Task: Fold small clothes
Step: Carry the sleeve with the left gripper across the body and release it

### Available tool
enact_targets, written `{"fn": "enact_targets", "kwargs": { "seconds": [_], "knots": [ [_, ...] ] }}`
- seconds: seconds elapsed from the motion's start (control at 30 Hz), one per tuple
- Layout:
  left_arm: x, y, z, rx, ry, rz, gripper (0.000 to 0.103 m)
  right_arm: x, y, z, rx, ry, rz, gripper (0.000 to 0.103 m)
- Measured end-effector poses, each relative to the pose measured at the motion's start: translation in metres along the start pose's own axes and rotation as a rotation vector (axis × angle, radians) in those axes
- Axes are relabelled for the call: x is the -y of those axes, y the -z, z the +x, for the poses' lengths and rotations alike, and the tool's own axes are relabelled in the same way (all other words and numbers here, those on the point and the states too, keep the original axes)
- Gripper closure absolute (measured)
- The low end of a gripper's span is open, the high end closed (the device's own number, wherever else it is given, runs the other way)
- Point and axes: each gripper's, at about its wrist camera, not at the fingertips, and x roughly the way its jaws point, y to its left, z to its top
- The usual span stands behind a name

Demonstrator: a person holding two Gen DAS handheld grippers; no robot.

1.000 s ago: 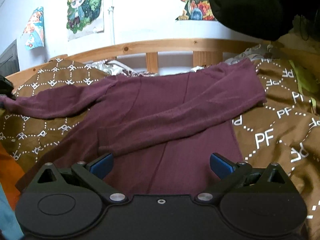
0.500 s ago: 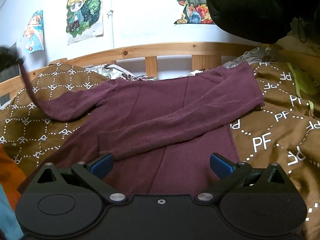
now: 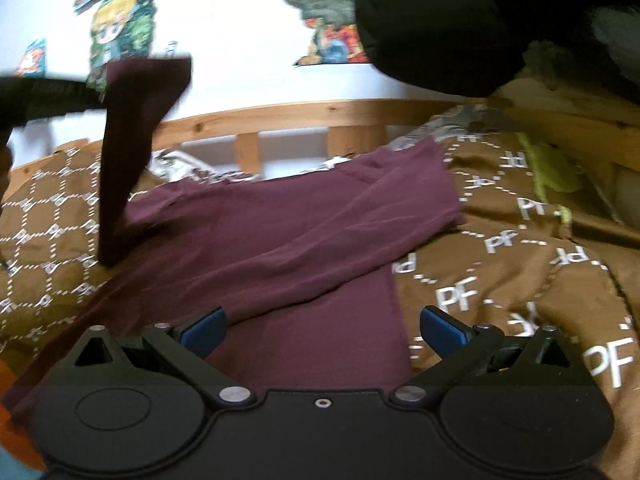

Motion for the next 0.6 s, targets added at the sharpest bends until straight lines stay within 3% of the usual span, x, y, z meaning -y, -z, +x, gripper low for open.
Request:
{"fn": "enact_targets", "kwargs": {
  "seconds": [0.27,0.53,0.57,0.6],
  "knots": [
    [0.027,0.034,0.019,-0.139,0.077,0.008,0.099,0.033,-0.003,0.005,0.019,0.099,0.071,0.001],
    [0.039,0.064,0.027,-0.28,0.117,-0.001,0.096,0.042,0.0,0.01,0.006,0.112,0.102,0.001],
    [0.04,0.067,0.027,-0.302,0.125,-0.003,0.085,0.042,0.001,0.011,0.003,0.109,0.099,0.001],
    [0.04,0.069,0.027,-0.32,0.136,-0.006,0.064,0.042,0.002,0.012,0.0,0.107,0.097,0.001]
  ]
}}
